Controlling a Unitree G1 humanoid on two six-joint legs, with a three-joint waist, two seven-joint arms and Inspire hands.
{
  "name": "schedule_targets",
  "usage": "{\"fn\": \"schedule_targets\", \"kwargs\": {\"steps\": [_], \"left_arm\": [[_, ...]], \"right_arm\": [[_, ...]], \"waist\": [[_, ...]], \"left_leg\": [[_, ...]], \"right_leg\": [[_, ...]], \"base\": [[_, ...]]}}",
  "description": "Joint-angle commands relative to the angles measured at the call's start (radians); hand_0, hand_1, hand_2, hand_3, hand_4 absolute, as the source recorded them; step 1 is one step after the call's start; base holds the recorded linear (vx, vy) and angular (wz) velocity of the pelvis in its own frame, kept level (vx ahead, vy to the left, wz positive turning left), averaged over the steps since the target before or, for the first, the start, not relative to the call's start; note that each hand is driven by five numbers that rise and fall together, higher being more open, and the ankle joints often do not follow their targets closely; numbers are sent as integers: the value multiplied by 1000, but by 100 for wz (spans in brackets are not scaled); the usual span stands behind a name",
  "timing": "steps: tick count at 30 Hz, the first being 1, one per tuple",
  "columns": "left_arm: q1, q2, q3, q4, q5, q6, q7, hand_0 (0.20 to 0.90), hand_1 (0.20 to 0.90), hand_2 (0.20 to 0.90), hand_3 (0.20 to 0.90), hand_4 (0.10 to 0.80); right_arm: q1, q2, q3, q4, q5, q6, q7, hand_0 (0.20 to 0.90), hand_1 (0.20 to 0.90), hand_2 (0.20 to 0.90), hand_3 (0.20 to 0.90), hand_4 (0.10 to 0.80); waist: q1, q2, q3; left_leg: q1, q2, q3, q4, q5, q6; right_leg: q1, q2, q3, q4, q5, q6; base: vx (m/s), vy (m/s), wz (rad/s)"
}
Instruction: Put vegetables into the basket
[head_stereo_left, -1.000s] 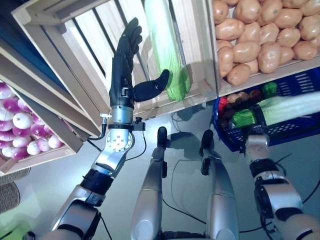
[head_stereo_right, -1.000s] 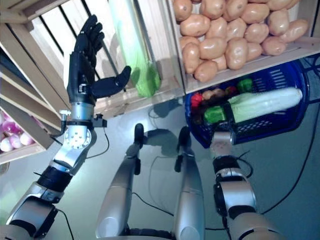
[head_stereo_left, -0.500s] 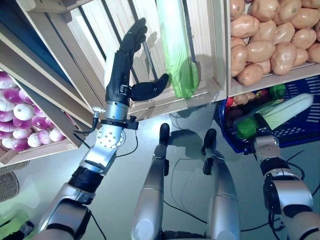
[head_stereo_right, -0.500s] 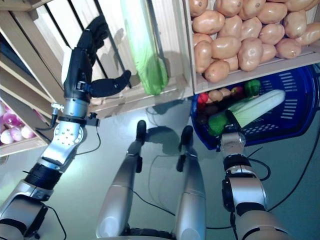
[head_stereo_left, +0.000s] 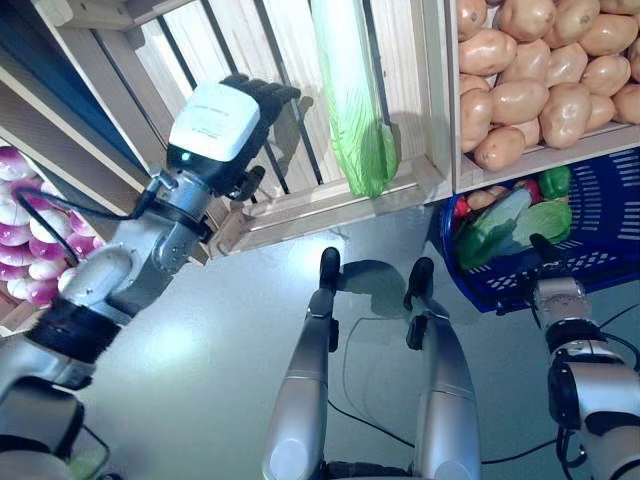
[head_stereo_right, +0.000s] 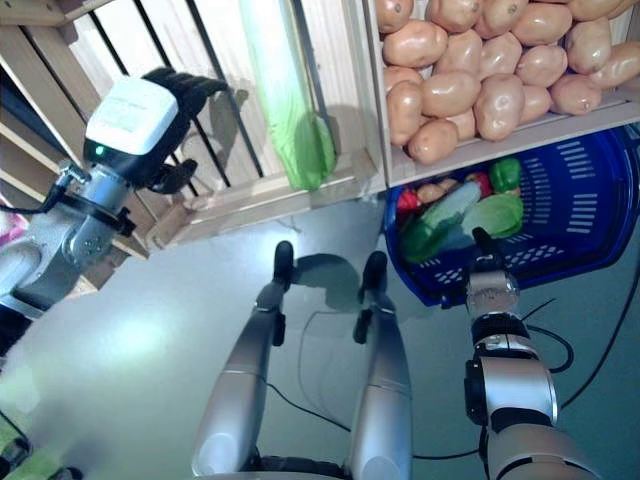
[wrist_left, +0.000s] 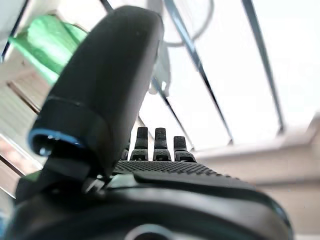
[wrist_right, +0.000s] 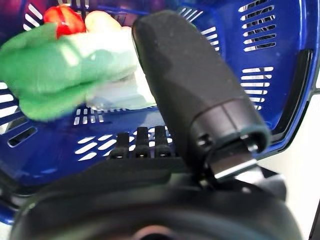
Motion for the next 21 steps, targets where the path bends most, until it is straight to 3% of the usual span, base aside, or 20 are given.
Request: {"fn": "schedule_targets", "kwargs": {"steps": [1, 7, 11, 21], "left_arm": [[-150, 2, 53, -14, 129, -79, 153, 900, 900, 900, 900, 800], [-310, -2, -127, 127, 179, -113, 332, 900, 900, 900, 900, 800], [-358, -38, -214, 237, 172, -129, 460, 900, 900, 900, 900, 800], [-412, -86, -384, 333, 124, -128, 439, 900, 900, 900, 900, 800]], "right_arm": [[102, -123, 3, -5, -62, -36, 53, 900, 900, 900, 900, 800], [59, -127, 57, 13, -75, -26, 82, 900, 900, 900, 900, 800], [29, -122, 76, 43, -31, -16, 108, 900, 900, 900, 900, 800], [-29, -134, 127, 64, -27, -1, 113, 900, 900, 900, 900, 800]], "waist": [[-50, 60, -5], [-71, 49, -5], [-80, 43, -5], [-92, 36, -5]], "left_leg": [[-36, -60, 51, 89, -49, 41], [-44, -47, 66, 87, -42, 36], [-45, -38, 74, 87, -43, 31], [-45, -22, 91, 78, -46, 22]], "right_leg": [[77, 41, -14, -96, 68, -2], [63, 47, -6, -94, 76, -1], [59, 55, -1, -88, 71, -3], [62, 67, 6, -94, 60, -5]], "base": [[0, 0, 0], [-4, 23, -2], [3, 35, -6], [1, 7, -3]]}}
